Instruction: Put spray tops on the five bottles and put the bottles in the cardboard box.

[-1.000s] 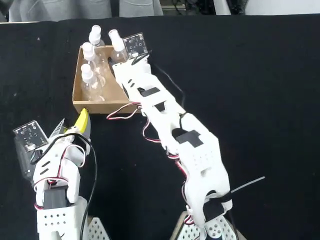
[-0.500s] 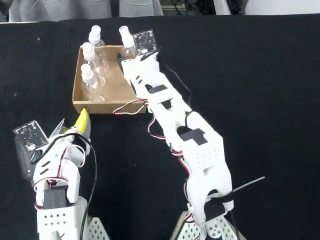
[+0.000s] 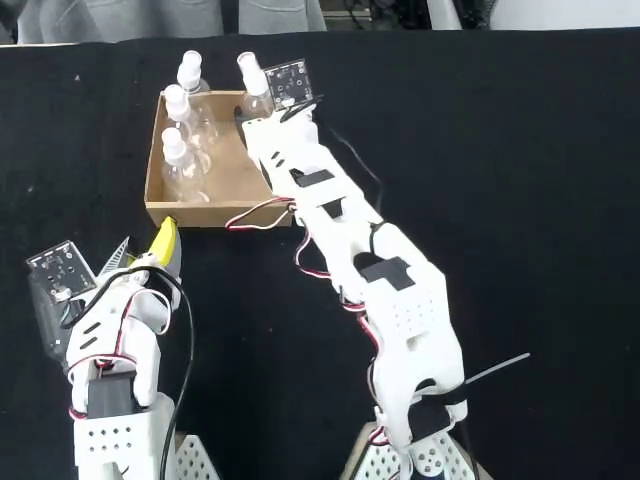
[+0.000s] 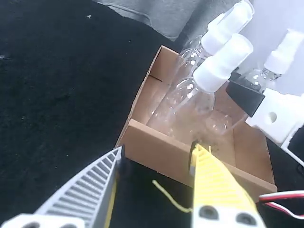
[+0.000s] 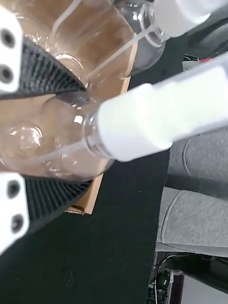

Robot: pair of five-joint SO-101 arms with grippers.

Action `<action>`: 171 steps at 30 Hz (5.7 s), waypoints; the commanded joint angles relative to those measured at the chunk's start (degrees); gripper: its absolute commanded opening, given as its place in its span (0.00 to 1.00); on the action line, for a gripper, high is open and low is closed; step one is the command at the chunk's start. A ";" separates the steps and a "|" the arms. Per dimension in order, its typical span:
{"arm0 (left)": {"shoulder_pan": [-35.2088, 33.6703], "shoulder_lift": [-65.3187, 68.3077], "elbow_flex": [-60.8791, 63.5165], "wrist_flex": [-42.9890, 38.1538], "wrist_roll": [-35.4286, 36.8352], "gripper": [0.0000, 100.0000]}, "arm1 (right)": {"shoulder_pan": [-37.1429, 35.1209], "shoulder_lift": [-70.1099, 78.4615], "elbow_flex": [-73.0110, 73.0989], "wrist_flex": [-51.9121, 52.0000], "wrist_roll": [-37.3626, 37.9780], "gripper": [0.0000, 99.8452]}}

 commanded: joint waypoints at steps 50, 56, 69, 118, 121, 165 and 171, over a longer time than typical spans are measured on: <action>-0.66 -0.70 1.27 0.26 -0.53 0.22 | -2.11 -13.76 7.25 6.95 -0.26 0.37; -0.66 -0.70 1.27 0.26 -0.53 0.22 | -2.02 -17.63 11.47 7.12 -0.26 0.37; -0.66 -0.70 1.27 0.26 -0.53 0.22 | -1.93 -29.85 23.78 7.38 2.37 0.37; -0.75 -0.70 1.27 0.26 -0.53 0.22 | -2.37 -81.63 56.57 34.90 1.58 0.37; -0.84 -0.70 1.27 0.26 -0.53 0.22 | -2.37 -82.51 56.92 35.25 1.58 0.37; -34.42 -0.70 -12.70 15.74 -19.16 0.30 | -2.37 -82.59 58.86 34.99 1.58 0.37; -34.42 -0.53 -17.10 21.19 -22.95 0.30 | -2.37 -82.59 58.86 35.08 1.58 0.37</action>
